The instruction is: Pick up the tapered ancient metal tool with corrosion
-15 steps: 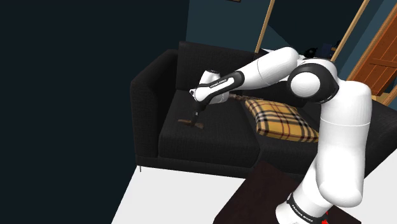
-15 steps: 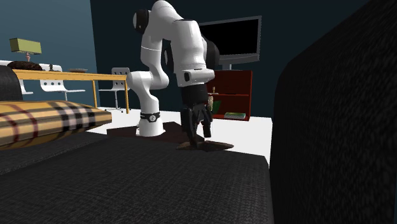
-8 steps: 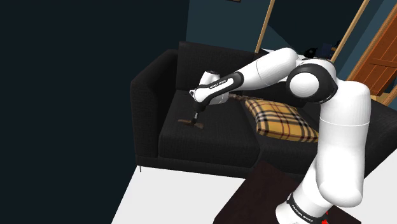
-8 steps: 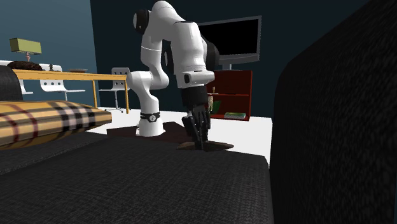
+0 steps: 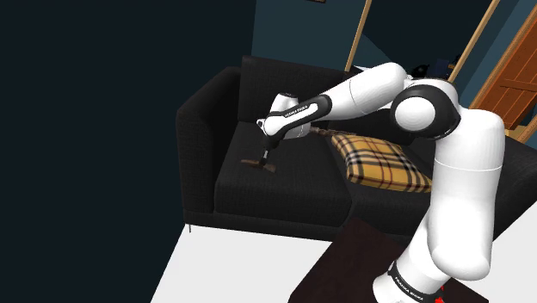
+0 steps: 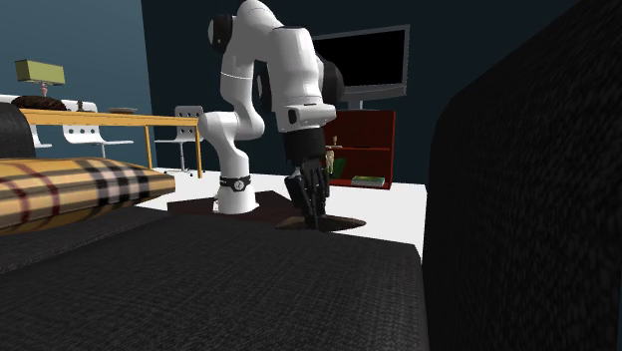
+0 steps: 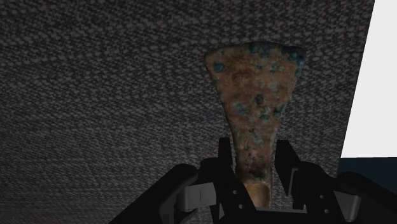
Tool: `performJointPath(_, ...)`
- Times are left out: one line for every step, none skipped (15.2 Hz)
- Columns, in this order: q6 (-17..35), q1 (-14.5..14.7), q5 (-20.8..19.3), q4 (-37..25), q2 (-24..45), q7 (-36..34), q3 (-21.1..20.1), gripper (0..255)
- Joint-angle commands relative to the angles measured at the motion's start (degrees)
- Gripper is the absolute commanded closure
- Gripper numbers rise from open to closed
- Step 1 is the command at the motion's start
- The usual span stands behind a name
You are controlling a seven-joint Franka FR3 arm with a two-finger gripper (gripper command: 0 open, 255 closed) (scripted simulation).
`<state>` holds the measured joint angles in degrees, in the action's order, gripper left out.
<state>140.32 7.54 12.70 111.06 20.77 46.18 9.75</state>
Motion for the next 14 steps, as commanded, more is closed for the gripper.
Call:
performJointPath(-1.2, 0.1, -0.4, -0.4, -0.8, -0.4, 0.2, 255)
performJointPath(-1.8, 0.2, -0.6, -0.6, -1.3, -0.6, 0.3, 255)
performJointPath(-2.4, 0.3, -0.8, -0.8, -1.7, -0.7, 0.4, 255)
performJointPath(-3.0, 0.3, -1.0, -1.0, -2.1, -0.9, 0.4, 255)
performJointPath(-3.7, 0.4, -1.2, -1.2, -2.5, -1.1, 0.5, 255)
performJointPath(-4.3, 0.4, -1.4, -1.5, -2.9, -1.2, 0.6, 255)
performJointPath(-4.9, 0.4, -1.6, -1.7, -3.3, -1.4, 0.7, 255)
performJointPath(-5.6, 0.5, -1.7, -2.0, -3.7, -1.6, 0.7, 255)
performJointPath(-6.2, 0.5, -1.9, -2.3, -4.1, -1.7, 0.8, 255)
performJointPath(-6.9, 0.5, -2.1, -2.6, -4.5, -1.9, 0.9, 255)
performJointPath(-7.5, 0.6, -2.3, -2.9, -4.8, -2.0, 0.9, 255)
performJointPath(-8.2, 0.6, -2.4, -3.2, -5.2, -2.2, 1.0, 255)
performJointPath(-8.3, 0.6, -2.4, -3.3, -5.2, -2.2, 1.0, 255)
performJointPath(-8.3, 0.6, -2.4, -3.3, -5.2, -2.2, 1.0, 255)
